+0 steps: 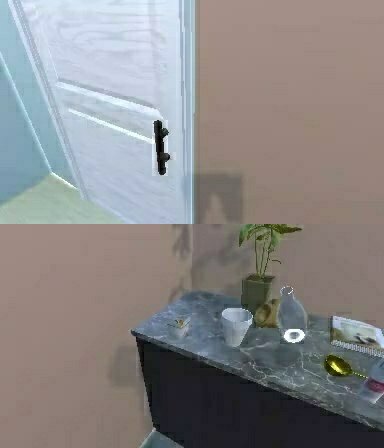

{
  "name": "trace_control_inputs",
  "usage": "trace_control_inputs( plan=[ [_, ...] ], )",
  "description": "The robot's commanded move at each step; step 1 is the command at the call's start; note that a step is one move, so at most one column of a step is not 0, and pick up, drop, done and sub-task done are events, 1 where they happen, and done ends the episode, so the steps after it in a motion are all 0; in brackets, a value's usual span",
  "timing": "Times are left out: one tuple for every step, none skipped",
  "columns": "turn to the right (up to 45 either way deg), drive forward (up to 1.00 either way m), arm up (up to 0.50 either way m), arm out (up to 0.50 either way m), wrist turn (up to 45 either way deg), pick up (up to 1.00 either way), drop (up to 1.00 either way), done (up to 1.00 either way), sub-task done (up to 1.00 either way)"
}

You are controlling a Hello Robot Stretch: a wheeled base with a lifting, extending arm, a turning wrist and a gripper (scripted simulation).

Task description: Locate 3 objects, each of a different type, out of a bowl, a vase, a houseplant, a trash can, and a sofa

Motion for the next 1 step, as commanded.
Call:
trace_control_inputs(
  plan=[
    [-45.0,0.00,0.00,0.00,0.0,0.00,0.00,0.00,0.00]
  ],
)
